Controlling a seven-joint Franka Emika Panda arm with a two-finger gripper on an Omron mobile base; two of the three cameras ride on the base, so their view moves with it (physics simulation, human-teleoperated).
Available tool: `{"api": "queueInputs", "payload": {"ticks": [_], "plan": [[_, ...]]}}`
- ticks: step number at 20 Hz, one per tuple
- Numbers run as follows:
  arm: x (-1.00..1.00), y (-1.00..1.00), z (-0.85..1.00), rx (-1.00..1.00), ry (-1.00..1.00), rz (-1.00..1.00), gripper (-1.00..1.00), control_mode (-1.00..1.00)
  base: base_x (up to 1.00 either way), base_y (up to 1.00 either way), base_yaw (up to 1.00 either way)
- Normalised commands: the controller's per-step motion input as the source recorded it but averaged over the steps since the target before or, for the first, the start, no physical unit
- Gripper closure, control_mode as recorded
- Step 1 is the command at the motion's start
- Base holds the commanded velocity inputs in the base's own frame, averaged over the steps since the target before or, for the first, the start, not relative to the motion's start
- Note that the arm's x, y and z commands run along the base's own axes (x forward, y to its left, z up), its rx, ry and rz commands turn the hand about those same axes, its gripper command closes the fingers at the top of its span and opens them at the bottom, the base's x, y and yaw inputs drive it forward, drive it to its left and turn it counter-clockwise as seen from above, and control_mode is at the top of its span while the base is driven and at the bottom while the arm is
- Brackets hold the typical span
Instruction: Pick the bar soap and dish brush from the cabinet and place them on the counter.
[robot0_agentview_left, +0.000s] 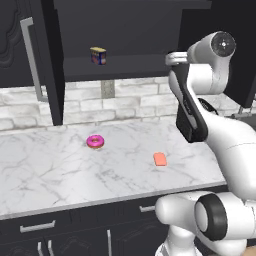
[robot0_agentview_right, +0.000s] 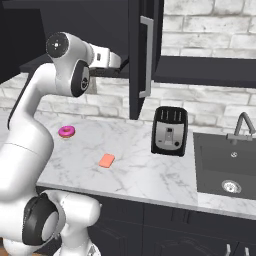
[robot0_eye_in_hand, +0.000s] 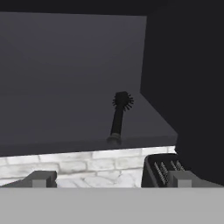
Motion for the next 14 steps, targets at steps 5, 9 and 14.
{"api": "queueInputs", "payload": {"ticks": [5, 9, 14], "plan": [[0.39, 0.00, 0.00, 0.00, 0.04, 0.00, -1.00, -1.00, 0.00, 0.00, 0.00], [0.44, 0.00, 0.00, 0.00, 0.07, 0.00, -1.00, -1.00, 0.00, 0.00, 0.00], [0.36, 0.00, 0.00, 0.00, 0.07, 0.00, -1.00, -1.00, 0.00, 0.00, 0.00]]}}
